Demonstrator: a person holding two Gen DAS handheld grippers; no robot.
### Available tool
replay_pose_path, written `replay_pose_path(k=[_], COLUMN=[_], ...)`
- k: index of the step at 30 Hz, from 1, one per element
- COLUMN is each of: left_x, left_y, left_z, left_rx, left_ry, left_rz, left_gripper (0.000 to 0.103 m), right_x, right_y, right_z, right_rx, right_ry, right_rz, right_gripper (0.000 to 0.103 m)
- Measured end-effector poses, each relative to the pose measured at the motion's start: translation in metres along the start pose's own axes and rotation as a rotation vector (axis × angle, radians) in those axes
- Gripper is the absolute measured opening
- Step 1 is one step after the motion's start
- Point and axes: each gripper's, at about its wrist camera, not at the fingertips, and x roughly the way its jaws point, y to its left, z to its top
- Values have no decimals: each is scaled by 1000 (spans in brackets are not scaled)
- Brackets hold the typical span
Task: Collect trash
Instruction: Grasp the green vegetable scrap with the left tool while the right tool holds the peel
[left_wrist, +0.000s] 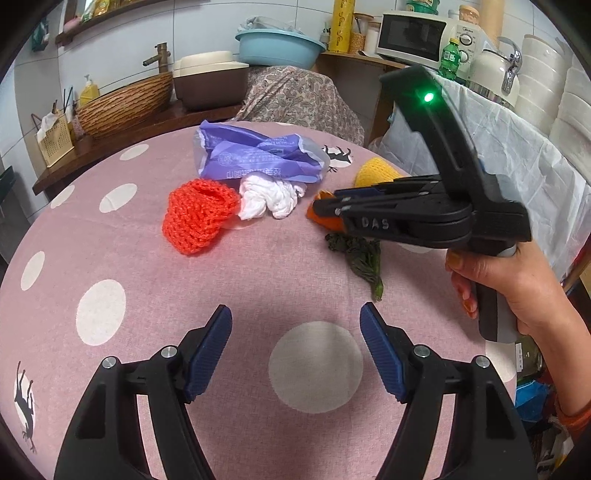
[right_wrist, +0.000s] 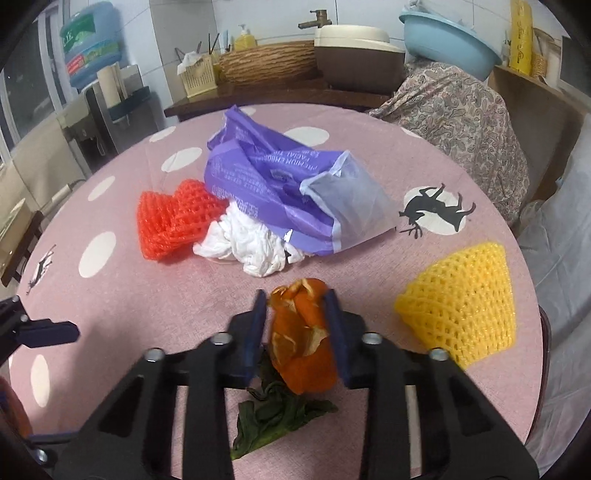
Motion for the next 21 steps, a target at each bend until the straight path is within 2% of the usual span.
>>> replay_pose_path(k=[1,5,11,16,21], left_x=[2,12,22,34,61], left_y=[-1,-11,-23,-32,-47], left_z=[1,8,17,25,31], left_rx=[2,11,51,86,106], left_ry=[5,38,77,85,123], left_rz=[-7,-42,-53,-51,-34], left_gripper=[70,66,64,63,54], right_x=[-5,-27,-56,-87,-113], right_y=[0,0,-8,-19,-36], right_z=[0,-2,-13,-30,-49], right_rx=[0,-7,4,4,32], right_ry=[-16,-72,-130,-181,-210], right_rz=[6,9,22,-17,-53], right_gripper=[12,11,11,11,11])
